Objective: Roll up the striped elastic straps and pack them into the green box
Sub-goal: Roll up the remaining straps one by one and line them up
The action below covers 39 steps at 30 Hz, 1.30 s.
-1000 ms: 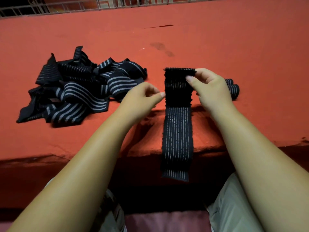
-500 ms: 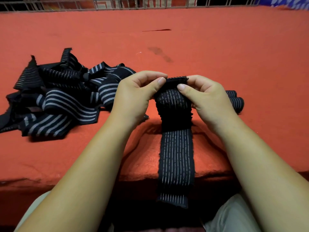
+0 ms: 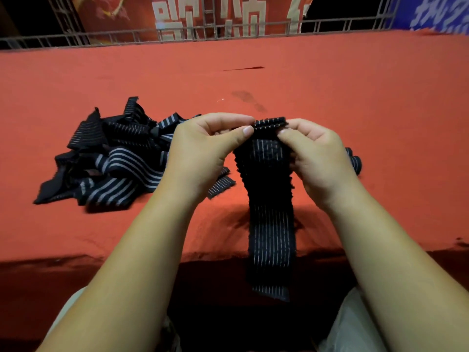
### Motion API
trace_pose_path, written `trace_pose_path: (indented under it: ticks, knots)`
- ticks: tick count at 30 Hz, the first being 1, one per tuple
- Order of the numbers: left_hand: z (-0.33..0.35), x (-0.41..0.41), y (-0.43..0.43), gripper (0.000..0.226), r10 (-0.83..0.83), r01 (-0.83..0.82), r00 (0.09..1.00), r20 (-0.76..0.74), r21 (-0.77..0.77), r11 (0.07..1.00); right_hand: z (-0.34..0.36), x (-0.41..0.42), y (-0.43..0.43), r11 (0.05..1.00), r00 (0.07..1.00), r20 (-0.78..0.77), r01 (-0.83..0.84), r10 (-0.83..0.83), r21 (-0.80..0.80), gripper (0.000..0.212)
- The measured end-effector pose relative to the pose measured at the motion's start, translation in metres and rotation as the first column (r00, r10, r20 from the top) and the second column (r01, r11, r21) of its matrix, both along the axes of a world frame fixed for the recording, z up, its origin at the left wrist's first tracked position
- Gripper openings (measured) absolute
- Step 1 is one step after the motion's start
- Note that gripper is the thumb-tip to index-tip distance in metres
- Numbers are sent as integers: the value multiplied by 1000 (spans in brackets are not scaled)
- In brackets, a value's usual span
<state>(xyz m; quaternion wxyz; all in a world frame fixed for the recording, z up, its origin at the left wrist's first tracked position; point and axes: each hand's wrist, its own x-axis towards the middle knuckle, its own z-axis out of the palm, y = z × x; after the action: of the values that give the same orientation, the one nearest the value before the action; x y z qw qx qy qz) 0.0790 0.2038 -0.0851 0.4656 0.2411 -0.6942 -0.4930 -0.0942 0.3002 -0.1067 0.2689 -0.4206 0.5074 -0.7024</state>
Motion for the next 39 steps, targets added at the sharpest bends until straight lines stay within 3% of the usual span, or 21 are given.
trace_pose_path:
  ticks: [5,8,11,15,23,35,39]
  knots:
    - [33,26,23,17,8,-8,1000,-5,-100,995,30,19,20,992,996,-23,-86,85,-87,27]
    - [49,41,34,24,-22,17,999,-43,-106,994,48,31,28,990,994,-100,-57,45,-126,18]
    - [64,57,39,35,-72,67,991,-114,-45,997,67,44,36,982,988,-138,-92,69,-166,14]
    - [82,73,50,20,-158,172,975,-155,84,982,81,59,42,972,983,-156,-124,93,-200,14]
    - [73,76,54,17,-180,222,957,-226,179,958,68,66,46,978,977,-179,-147,119,-151,16]
    - [2,58,27,19,-133,163,983,-128,260,952,13,48,24,995,982,-159,-95,98,26,19]
    - [-10,52,16,19,-99,97,995,-4,259,961,5,43,15,997,978,-192,-75,79,33,23]
